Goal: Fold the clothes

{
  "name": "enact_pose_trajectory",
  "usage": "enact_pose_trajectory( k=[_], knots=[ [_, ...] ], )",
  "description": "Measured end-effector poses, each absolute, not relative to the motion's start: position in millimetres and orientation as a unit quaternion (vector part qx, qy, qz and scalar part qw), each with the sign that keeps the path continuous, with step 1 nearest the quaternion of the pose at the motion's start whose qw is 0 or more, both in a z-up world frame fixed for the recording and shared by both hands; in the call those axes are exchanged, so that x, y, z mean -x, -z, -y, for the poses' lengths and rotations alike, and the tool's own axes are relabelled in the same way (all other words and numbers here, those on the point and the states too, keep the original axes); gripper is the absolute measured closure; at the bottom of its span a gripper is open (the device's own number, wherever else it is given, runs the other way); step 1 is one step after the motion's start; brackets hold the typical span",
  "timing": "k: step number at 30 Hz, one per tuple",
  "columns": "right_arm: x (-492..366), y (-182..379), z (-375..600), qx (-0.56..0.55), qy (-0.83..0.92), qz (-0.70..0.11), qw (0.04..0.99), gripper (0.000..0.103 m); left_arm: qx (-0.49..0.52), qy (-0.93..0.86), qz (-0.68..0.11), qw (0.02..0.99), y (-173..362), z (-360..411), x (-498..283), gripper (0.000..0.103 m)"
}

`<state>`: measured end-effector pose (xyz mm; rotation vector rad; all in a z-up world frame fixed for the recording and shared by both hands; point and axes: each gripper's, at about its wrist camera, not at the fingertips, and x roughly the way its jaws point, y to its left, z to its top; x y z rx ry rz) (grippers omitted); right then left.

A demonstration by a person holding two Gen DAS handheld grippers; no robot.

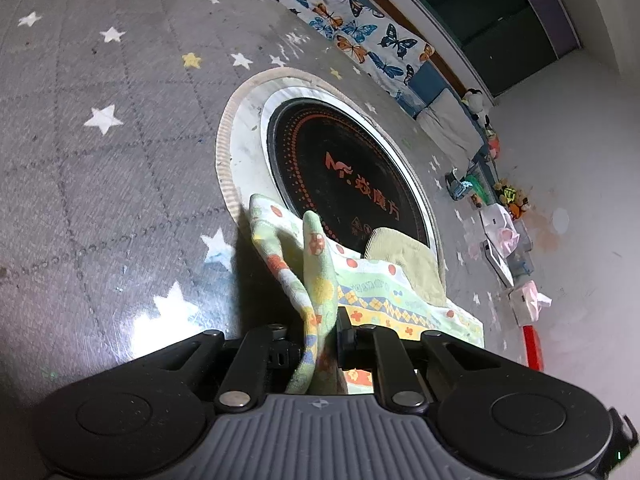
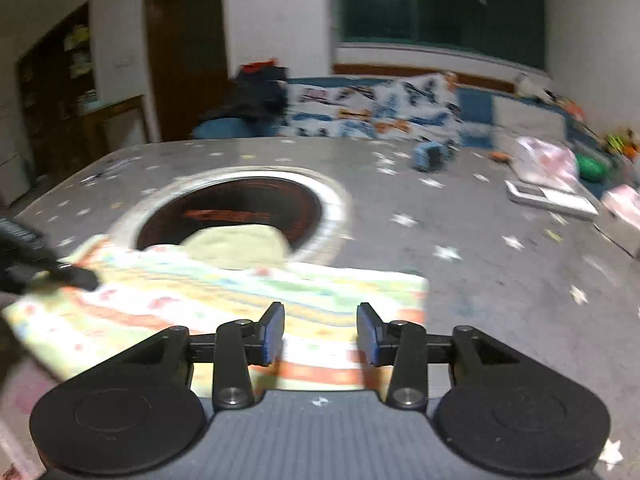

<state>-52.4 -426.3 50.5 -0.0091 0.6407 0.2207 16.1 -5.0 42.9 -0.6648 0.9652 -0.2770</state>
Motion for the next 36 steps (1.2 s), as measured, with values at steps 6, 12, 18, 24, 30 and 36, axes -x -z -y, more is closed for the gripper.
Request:
enact_pose_trajectory(
  k=[6,12,18,24,30,36],
  knots=[
    [37.0,-34.0,453.9,-0.040,-0.066,-0.323,0.943,0.056,0.295,0.132,-0.452,0.832,-45.1,8.3,-15.9,0.089],
    [35.4,-27.5,457.3,-0.067,-0.069,-0.322,0.942,0.055,0.278,0.135,-0.449,0.839,-45.8,10.7,-16.0,0.089],
    [43.0,-36.1,446.4,-0.059,-0.080,-0.307,0.947,0.092,0.249,0.132,-0.442,0.851,-50.3,17.3,-14.3,0.090],
    [52.6,-51.3,439.2,-0.051,-0.088,-0.284,0.954,0.096,0.222,0.154,-0.421,0.866,-74.6,30.7,-17.4,0.094],
    [60.2,-82.8,453.8,-0.034,-0.066,-0.244,0.967,0.096,0.191,0.196,-0.398,0.876,-104.1,68.1,-32.9,0.094],
    [57.8,-103.2,486.6,-0.018,-0.018,-0.220,0.975,0.096,0.172,0.231,-0.393,0.873,-117.1,124.7,-62.1,0.094]
  ],
)
